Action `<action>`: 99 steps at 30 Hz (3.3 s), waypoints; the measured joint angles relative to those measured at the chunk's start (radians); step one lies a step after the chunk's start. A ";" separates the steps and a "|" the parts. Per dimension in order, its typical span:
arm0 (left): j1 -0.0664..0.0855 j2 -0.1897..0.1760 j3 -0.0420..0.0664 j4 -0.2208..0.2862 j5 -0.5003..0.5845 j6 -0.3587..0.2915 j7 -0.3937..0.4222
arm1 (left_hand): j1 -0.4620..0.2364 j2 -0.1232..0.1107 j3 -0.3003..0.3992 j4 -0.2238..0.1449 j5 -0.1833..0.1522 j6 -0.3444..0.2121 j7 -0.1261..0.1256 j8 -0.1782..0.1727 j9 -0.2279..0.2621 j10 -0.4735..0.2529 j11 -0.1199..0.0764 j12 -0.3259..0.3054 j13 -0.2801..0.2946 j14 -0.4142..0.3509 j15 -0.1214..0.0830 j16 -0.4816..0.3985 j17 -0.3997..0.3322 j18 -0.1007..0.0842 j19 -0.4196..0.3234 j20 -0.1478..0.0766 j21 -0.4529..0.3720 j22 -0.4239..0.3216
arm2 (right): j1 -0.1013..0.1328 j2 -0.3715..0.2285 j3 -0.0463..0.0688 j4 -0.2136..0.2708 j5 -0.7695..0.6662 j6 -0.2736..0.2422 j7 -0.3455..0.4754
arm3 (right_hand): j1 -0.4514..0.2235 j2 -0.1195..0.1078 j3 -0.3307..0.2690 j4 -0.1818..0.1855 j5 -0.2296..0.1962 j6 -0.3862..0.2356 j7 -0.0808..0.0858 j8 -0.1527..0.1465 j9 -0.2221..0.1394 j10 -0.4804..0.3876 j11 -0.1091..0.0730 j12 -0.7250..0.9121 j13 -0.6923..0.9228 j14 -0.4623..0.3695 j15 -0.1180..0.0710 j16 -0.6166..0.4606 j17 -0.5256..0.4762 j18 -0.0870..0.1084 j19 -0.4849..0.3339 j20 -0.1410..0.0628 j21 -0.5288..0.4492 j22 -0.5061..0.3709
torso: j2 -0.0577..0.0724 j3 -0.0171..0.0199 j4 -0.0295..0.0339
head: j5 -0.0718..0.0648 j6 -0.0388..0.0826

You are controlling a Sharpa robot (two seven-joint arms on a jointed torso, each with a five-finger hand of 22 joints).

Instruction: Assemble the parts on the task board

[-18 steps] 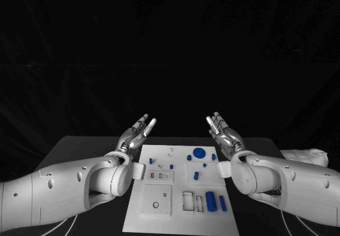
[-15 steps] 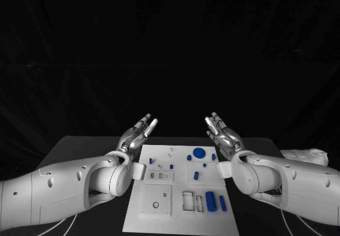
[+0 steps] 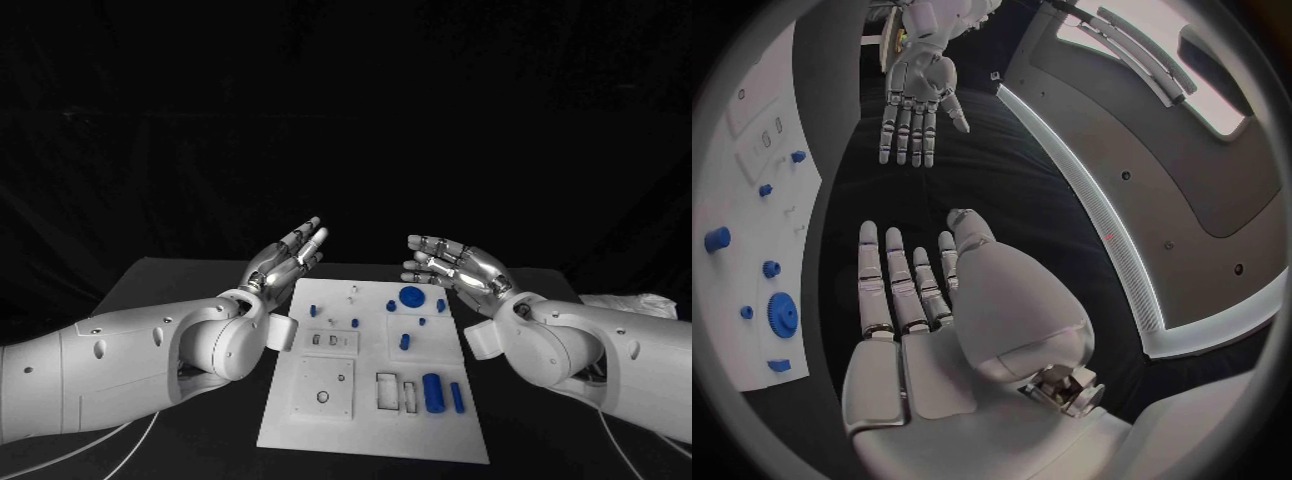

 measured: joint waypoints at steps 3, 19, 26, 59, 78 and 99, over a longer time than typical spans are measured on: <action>0.007 -0.009 0.000 0.006 -0.015 0.019 -0.003 | 0.027 0.010 0.000 0.000 0.036 0.018 0.018 0.004 0.003 0.002 0.002 0.000 0.003 0.014 0.014 0.015 0.007 0.000 0.021 0.011 0.015 0.011 | 0.019 -0.015 -0.001 0.004 -0.085 0.005 -0.013 | 0.051 -0.018 0.050 -0.041 -0.017 0.005 0.005 0.063 0.032 0.056 0.023 0.107 0.049 0.143 -0.021 0.104 0.055 0.000 0.150 -0.034 0.084 0.038 | 0.005 -0.0011 0.0025 | -0.006 -0.017; 0.077 -0.100 0.001 0.108 -0.093 0.054 -0.034 | 0.119 0.017 0.003 0.002 0.171 0.095 0.034 0.024 0.010 -0.003 0.007 0.000 0.002 -0.002 0.037 -0.001 -0.001 0.000 -0.034 0.039 -0.024 -0.005 | 0.249 -0.004 -0.003 0.021 -1.037 -0.044 -0.126 | 0.030 -0.142 0.230 0.139 -0.327 0.081 -0.025 0.218 0.105 0.326 -0.050 0.371 0.156 0.699 -0.158 0.893 0.639 -0.001 0.553 -0.160 0.744 0.558 | 0.084 -0.0058 0.0279 | -0.003 -0.075; 0.094 -0.130 0.001 0.132 -0.103 0.056 -0.048 | 0.145 0.021 0.003 0.002 0.198 0.155 0.051 0.044 0.017 0.003 0.026 0.000 0.003 0.003 0.050 0.006 0.000 0.000 -0.029 0.051 -0.024 -0.005 | 0.260 0.084 -0.005 -0.040 -1.426 -0.026 -0.231 | 0.037 -0.238 0.319 0.146 -0.087 0.113 -0.038 0.225 0.135 0.339 -0.067 0.344 0.169 0.843 -0.183 1.029 0.854 -0.041 0.673 -0.187 0.947 0.830 | 0.110 -0.0050 0.0358 | -0.010 -0.077; 0.099 -0.087 -0.001 0.067 -0.170 0.112 -0.071 | 0.193 0.033 0.003 0.002 0.262 0.195 0.048 0.079 0.019 -0.010 0.027 0.000 0.000 -0.015 0.006 -0.008 -0.005 0.000 -0.030 0.064 -0.024 -0.005 | 0.073 0.240 -0.007 -0.370 -1.684 -0.011 -0.424 | -0.098 -0.351 0.479 0.115 -0.207 0.296 0.036 -0.087 0.094 0.447 -0.051 0.044 0.102 0.916 -0.180 1.075 0.949 -0.064 0.725 -0.181 1.040 1.000 | 0.103 -0.0075 0.0386 | -0.020 -0.084; 0.098 -0.086 -0.001 0.061 -0.184 0.117 -0.084 | 0.215 0.039 0.008 -0.003 0.271 0.213 0.066 0.089 0.022 -0.010 0.039 0.000 0.000 -0.017 0.001 -0.008 -0.005 0.000 -0.030 0.064 -0.024 -0.005 | 0.035 0.295 -0.007 -0.473 -1.678 -0.101 -0.431 | -0.115 -0.334 0.473 0.096 -0.242 0.274 0.007 -0.132 0.103 0.416 -0.033 0.031 0.121 0.904 -0.167 1.070 0.931 -0.064 0.708 -0.171 1.021 0.983 | 0.099 -0.0075 0.0387 | -0.018 -0.085; 0.096 -0.086 -0.002 0.062 -0.185 0.135 -0.114 | 0.244 0.039 0.017 -0.011 0.298 0.225 0.079 0.106 0.024 -0.004 0.061 0.000 0.001 -0.017 0.001 -0.008 -0.005 0.000 -0.030 0.064 -0.024 -0.005 | 0.025 0.327 -0.007 -0.516 -1.655 -0.078 -0.434 | -0.108 -0.317 0.475 0.065 -0.266 0.306 -0.003 -0.132 0.129 0.432 -0.035 0.039 0.142 0.886 -0.164 1.059 0.903 -0.064 0.697 -0.167 1.006 0.975 | 0.097 -0.0081 0.0388 | -0.023 -0.093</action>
